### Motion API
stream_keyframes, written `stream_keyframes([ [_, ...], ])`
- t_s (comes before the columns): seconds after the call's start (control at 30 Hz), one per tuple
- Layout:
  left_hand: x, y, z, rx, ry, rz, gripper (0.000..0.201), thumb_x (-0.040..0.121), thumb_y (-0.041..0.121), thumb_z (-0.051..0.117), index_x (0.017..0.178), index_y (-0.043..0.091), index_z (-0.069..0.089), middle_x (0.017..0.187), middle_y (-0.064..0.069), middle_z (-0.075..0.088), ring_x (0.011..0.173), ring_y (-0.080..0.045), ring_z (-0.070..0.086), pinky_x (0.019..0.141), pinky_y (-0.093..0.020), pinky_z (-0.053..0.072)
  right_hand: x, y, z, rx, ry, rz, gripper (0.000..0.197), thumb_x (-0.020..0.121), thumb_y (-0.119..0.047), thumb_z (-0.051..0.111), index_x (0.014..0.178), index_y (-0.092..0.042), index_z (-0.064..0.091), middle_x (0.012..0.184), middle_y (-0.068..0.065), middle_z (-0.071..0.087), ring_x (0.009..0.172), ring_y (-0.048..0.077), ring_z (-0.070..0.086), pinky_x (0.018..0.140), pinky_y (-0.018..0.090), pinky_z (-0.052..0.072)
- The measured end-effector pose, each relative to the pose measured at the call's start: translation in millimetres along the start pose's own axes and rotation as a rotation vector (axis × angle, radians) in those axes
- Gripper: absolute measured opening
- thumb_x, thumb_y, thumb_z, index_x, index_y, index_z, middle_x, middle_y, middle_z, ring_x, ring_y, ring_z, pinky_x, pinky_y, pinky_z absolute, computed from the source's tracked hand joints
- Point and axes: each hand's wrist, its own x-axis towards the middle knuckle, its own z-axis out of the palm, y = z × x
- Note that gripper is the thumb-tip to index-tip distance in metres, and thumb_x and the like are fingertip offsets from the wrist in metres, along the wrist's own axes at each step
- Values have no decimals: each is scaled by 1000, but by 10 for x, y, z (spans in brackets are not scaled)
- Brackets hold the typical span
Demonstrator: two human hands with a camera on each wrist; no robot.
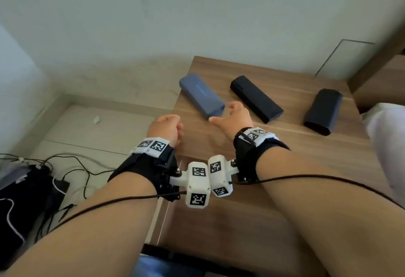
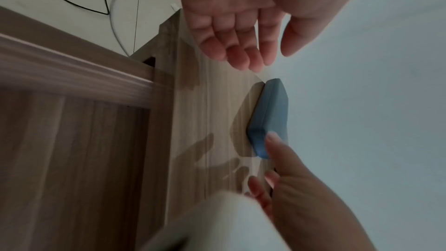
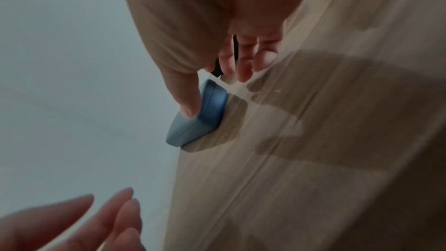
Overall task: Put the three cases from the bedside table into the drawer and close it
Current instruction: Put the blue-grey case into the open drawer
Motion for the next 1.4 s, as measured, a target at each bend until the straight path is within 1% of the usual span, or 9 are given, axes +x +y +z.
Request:
stream_keyframes([
  [0.1,85,-35,-25,-2,26,1,18,90,19,49,72,23,52,69,2,54,53,-11,46,49,-22,37,107,-127,75,-113,-33,-48,82,72,-40,74,139,-14,34,137,7,41,115,22,53,81,27,41],
  [0.3,132,-115,-73,-12,5,2,17,89,23,51,73,23,54,71,2,56,56,-13,49,53,-24,39,257,-247,201,-333,-52,10,74,72,-39,71,131,-11,37,129,7,40,85,22,47,69,33,42],
  [0.47,64,-155,-35,-36,-9,-20,16,89,22,51,73,23,54,71,3,57,57,-12,50,54,-24,40,156,-175,183,-312,-36,6,62,73,-31,68,124,-9,41,124,8,41,79,22,47,67,31,41],
  [0.6,-26,-187,-3,-27,-7,-40,17,90,20,50,73,23,52,70,1,55,55,-12,49,51,-23,38,-74,-29,104,-237,-39,-39,62,70,-34,71,123,-11,49,121,8,47,82,21,52,68,29,42],
  [0.77,-214,-316,-35,-21,13,-52,16,89,22,49,74,25,53,72,1,58,58,-13,52,52,-24,40,-495,244,-72,-121,-140,-180,61,65,-35,79,121,-21,58,99,-3,63,88,16,61,72,23,42],
  [0.9,-397,-397,-77,1,26,-66,16,87,18,47,74,26,51,72,-1,59,58,-15,53,57,-25,40,-796,413,-178,-80,-255,-214,61,65,-27,82,122,-22,58,95,-4,63,76,7,58,65,14,44],
  [1.03,-611,-522,-100,18,27,-100,14,83,11,47,93,14,55,77,-7,61,57,-16,54,55,-26,40,-1008,600,-251,-40,-362,-154,56,67,-22,82,119,-21,60,96,0,65,87,14,59,83,27,48],
  [1.13,-710,-672,-110,58,1,-161,33,81,11,49,113,7,52,88,-10,63,61,-17,58,53,-26,43,-1110,758,-312,-54,-447,-118,54,69,-20,81,117,-25,57,97,-2,61,86,12,57,74,19,47],
  [1.4,-830,-976,-88,140,-99,-289,34,87,21,50,118,5,52,78,-6,62,68,-16,62,62,-30,49,-1137,1127,-314,-151,-497,-31,71,66,-25,83,129,-17,53,110,3,61,99,20,61,89,29,50],
])
